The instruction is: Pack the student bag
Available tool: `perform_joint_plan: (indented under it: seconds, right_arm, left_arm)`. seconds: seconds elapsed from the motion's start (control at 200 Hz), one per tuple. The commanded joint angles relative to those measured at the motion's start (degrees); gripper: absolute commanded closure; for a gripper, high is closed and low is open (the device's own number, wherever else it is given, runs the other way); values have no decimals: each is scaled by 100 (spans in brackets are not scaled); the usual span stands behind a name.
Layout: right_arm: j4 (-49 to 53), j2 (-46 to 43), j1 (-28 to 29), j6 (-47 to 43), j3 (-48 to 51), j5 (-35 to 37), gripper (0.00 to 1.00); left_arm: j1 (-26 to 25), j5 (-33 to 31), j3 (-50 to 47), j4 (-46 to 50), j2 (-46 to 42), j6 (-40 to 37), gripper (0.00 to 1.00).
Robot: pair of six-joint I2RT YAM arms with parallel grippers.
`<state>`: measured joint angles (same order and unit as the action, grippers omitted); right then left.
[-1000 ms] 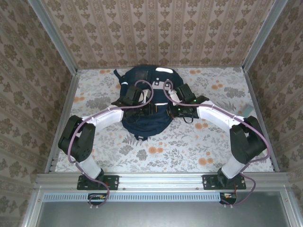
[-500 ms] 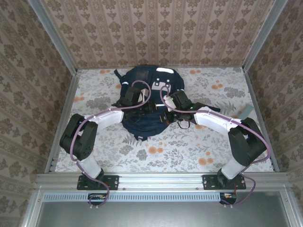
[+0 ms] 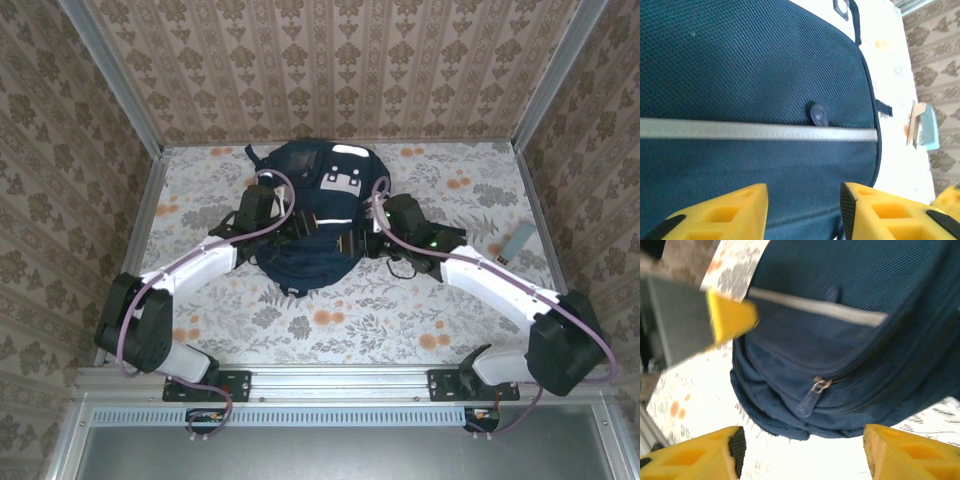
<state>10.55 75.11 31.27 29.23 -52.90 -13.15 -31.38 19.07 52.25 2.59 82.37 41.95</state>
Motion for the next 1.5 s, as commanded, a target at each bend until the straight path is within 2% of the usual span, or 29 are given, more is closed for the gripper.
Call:
perform_joint_plan:
  seconds: [0.0, 0.12, 0.2, 0.445, 0.74, 1.09, 1.155, 1.34, 1.495]
  right_arm:
    - [121, -179, -260, 884, 220, 653, 31]
    - [64, -221, -483, 1229, 335, 638, 29]
    - [-15, -208, -589, 1366, 392, 596, 28]
    - [-250, -114, -718, 1641, 488, 307, 26]
    - [-463, 79, -713, 1761, 487, 36, 26]
    - [-608, 656, -675, 1765, 187, -309, 29]
    - [-638, 776, -650, 1807, 88, -331, 30]
    - [-693, 1199, -488, 1998, -356, -382, 35]
    - [-969, 1633, -217, 2339, -560, -407, 42]
  left_arm:
    - [-410, -839, -44, 842, -369, -401, 53]
    - [-970, -1490, 45, 1158, -521, -615, 50]
    - [-1251, -1654, 146, 1220, -412, -814, 50]
    - [-1620, -1145, 476, 971, 269, -1096, 51]
    - [-1644, -1087, 671, 684, 732, -1111, 67]
    - [-1600, -1167, 795, 642, 879, -1076, 78]
    - [-1576, -1211, 827, 687, 911, -1066, 83]
    - [-1523, -1309, 838, 826, 887, -1107, 100]
    - [-1508, -1353, 751, 884, 746, -1172, 100]
